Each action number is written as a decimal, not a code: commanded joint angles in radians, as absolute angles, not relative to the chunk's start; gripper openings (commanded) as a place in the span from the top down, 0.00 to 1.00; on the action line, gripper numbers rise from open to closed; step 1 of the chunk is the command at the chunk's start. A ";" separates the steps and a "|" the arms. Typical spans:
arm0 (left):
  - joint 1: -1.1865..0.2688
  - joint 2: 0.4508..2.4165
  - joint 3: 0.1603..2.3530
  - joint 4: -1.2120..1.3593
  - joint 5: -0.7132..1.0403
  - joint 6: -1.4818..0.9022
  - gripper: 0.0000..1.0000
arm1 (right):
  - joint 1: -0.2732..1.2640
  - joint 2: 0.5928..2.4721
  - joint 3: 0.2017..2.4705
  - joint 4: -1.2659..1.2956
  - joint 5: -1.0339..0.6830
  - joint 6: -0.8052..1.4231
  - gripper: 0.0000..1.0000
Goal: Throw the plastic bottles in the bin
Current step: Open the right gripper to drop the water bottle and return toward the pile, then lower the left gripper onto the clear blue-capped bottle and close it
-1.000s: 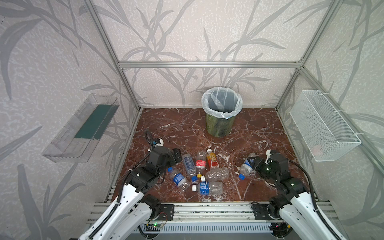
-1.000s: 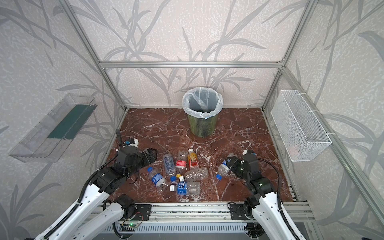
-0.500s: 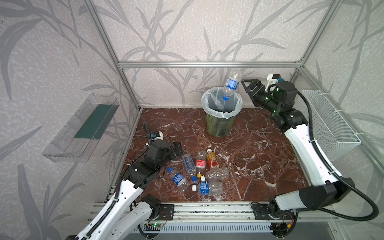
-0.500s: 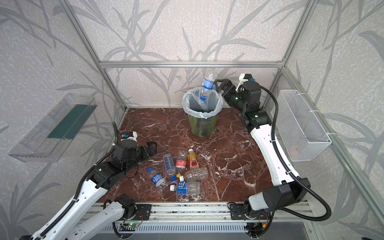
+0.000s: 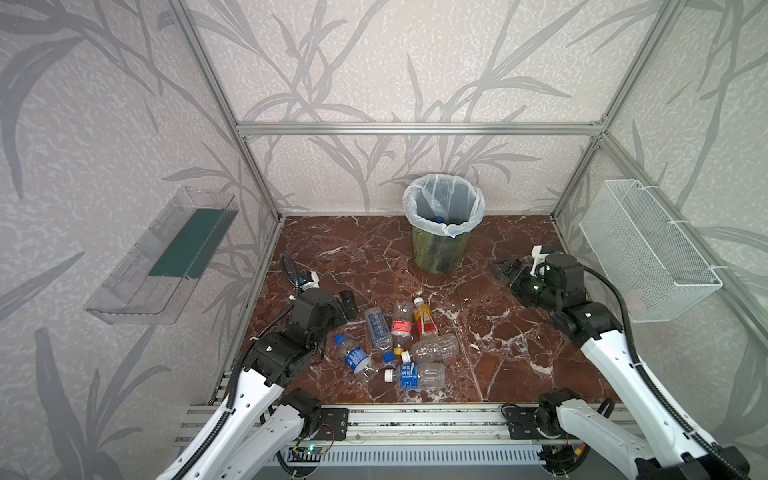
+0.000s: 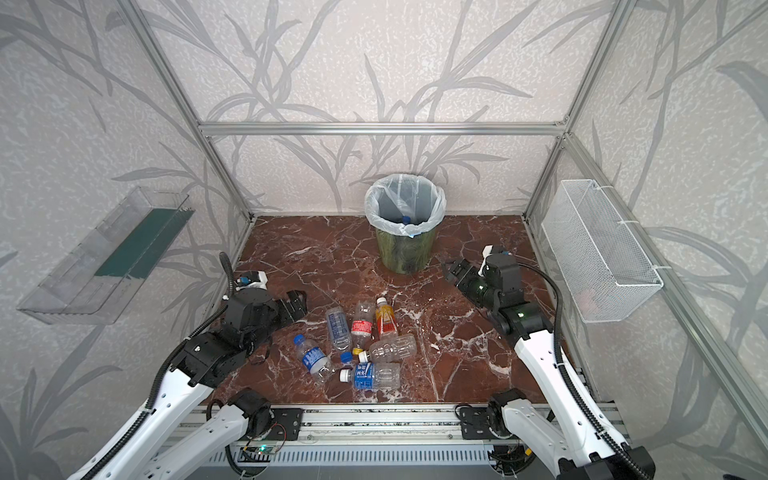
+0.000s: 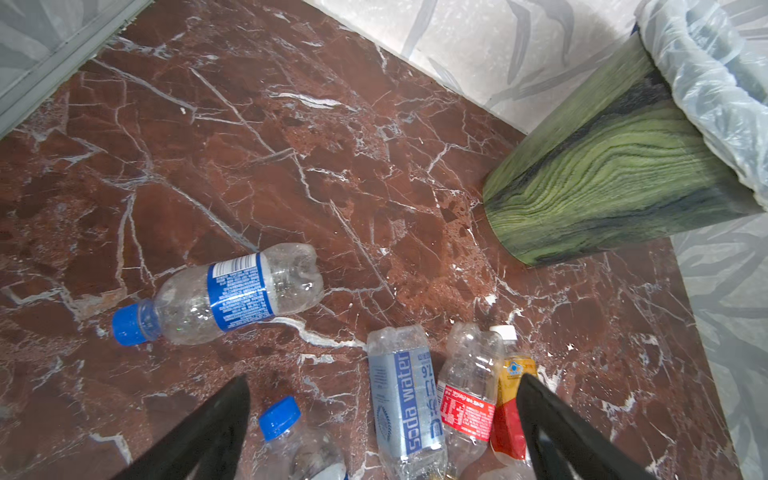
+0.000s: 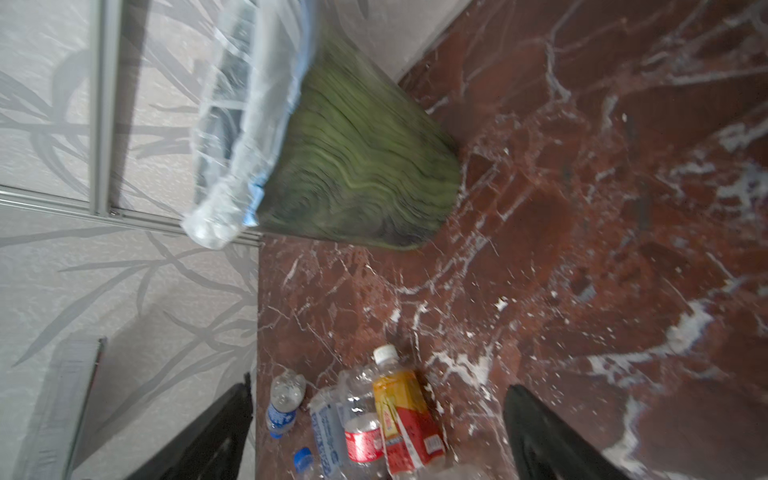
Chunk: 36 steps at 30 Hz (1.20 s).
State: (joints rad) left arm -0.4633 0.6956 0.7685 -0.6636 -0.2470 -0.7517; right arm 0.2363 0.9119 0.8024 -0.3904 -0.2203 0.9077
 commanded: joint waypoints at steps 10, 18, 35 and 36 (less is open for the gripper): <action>-0.267 0.706 0.700 -0.672 -0.177 -0.874 0.01 | 0.292 0.815 0.612 -0.440 -0.220 0.929 0.07; -0.209 0.714 0.686 -0.740 -0.140 -1.107 0.03 | 0.358 0.825 0.570 -0.415 -0.193 0.956 0.07; -0.108 0.838 0.669 -0.722 -0.003 -1.788 0.10 | 0.376 0.843 0.554 -0.395 -0.172 0.953 0.08; -0.093 0.853 0.663 -0.706 0.016 -1.818 0.09 | 0.377 0.842 0.554 -0.398 -0.169 0.951 0.08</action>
